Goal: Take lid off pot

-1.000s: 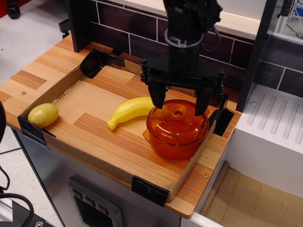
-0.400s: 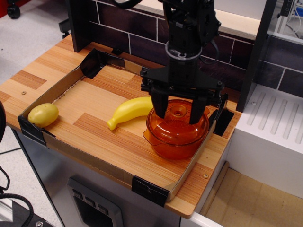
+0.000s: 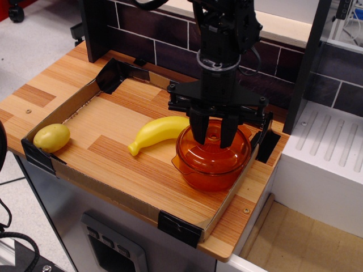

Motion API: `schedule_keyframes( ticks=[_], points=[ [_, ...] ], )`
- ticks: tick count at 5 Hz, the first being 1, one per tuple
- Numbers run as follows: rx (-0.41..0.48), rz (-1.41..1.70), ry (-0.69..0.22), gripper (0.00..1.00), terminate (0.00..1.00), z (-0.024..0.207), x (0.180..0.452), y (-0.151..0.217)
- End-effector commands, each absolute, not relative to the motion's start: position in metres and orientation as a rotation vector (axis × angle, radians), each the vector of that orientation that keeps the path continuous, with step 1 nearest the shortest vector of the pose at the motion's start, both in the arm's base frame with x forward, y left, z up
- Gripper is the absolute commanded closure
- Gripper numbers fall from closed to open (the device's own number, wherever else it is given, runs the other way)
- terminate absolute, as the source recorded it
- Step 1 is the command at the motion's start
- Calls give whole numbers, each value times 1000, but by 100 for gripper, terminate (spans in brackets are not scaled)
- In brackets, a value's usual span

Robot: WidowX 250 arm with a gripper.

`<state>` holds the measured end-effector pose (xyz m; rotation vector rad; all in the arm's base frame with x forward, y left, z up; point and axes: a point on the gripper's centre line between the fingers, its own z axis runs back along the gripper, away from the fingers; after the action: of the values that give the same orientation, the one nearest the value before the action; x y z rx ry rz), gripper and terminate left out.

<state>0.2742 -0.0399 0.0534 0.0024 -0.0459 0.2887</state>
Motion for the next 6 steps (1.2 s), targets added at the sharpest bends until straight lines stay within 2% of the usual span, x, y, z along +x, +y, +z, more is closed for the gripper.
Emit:
schedule_keyframes(
  ticks=[1,2,3,5,6],
  points=[
    [-74,305,-97,100,0,103,281,-32],
    [-106,357,-121,100,0,126,283,-15],
    [-85,435,-158,100,0,134,292,15],
    [-39,518,-161,100,0,120,299,77],
    [-16,563,-122,100,0,113,302,96]
  ],
)
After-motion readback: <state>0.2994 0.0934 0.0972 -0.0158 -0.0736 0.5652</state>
